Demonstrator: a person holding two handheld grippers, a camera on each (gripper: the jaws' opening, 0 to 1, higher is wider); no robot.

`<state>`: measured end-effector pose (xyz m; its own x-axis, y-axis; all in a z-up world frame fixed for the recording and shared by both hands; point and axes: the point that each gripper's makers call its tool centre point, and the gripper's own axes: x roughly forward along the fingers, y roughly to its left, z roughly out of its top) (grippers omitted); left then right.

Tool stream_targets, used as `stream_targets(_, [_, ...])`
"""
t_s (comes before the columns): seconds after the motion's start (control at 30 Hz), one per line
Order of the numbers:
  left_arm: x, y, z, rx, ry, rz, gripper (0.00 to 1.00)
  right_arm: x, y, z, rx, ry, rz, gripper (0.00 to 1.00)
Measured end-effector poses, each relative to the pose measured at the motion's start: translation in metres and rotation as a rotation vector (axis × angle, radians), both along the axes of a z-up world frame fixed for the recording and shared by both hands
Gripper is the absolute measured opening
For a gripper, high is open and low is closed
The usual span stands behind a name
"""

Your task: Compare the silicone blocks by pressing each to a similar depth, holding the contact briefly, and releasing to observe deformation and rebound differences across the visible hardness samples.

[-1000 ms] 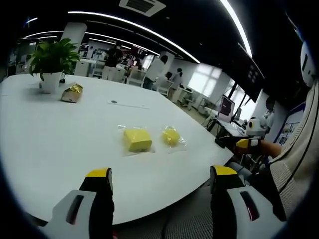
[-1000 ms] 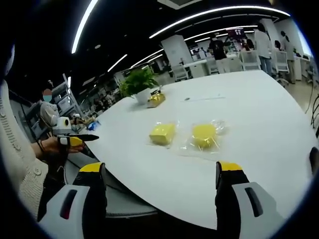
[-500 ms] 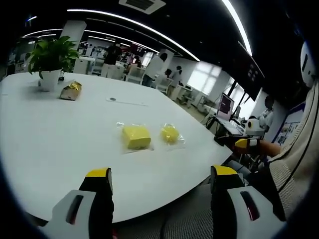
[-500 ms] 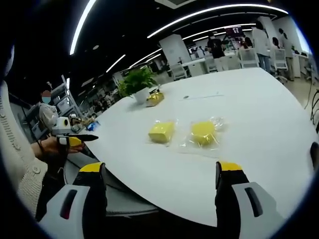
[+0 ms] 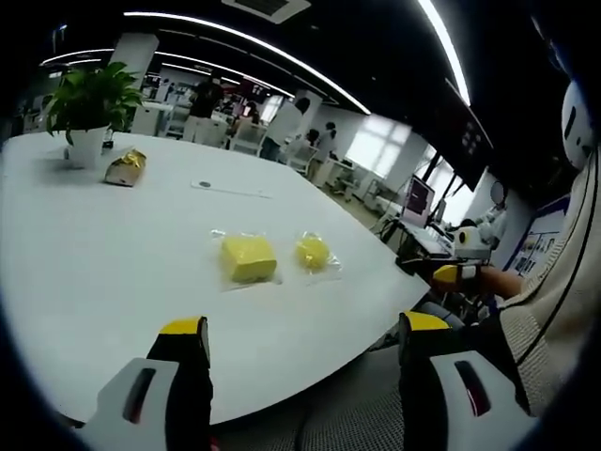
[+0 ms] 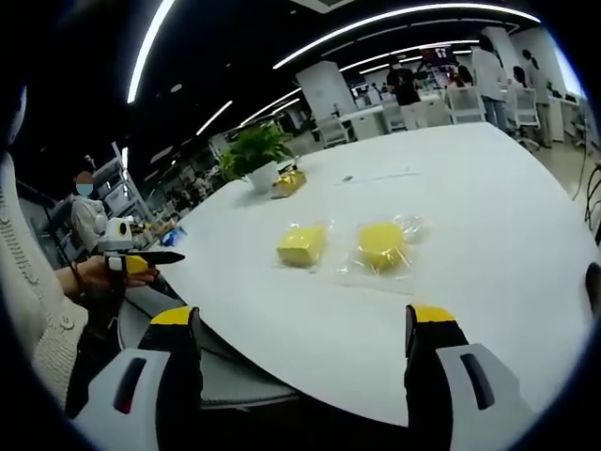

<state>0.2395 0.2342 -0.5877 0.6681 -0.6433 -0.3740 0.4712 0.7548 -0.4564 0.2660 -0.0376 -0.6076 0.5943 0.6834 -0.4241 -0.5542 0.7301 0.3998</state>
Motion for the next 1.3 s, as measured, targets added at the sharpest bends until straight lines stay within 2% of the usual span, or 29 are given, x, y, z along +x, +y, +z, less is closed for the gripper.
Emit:
stream_targets(0.13, [0.008,-0.003,0.009,-0.065,-0.003,0.001,0.81,0.001,-0.002,-0.003,-0.005,0.012,0.001,0.84])
stream_targets(0.2, [0.021,0.000,0.015,-0.106,-0.026,0.044,0.81,0.000,-0.001,-0.004,-0.011,0.020,0.007,0.84])
stream_targets(0.33, [0.044,0.003,0.021,-0.222,-0.011,0.113,0.80,0.002,-0.001,-0.005,-0.027,0.030,0.015,0.84])
stream_targets(0.43, [0.058,0.005,0.024,-0.257,-0.015,0.128,0.79,0.007,-0.004,-0.004,-0.032,0.032,0.008,0.84])
stream_targets(0.7, [0.101,0.016,0.024,-0.389,0.017,0.198,0.75,0.013,-0.005,-0.005,-0.056,0.051,0.000,0.85])
stream_targets(1.07, [0.150,0.014,-0.014,-0.427,0.097,0.218,0.74,0.019,-0.013,-0.009,-0.092,0.089,-0.021,0.85])
stream_targets(1.3, [0.188,0.014,-0.051,-0.394,0.160,0.192,0.73,0.026,-0.016,-0.011,-0.109,0.107,-0.037,0.85])
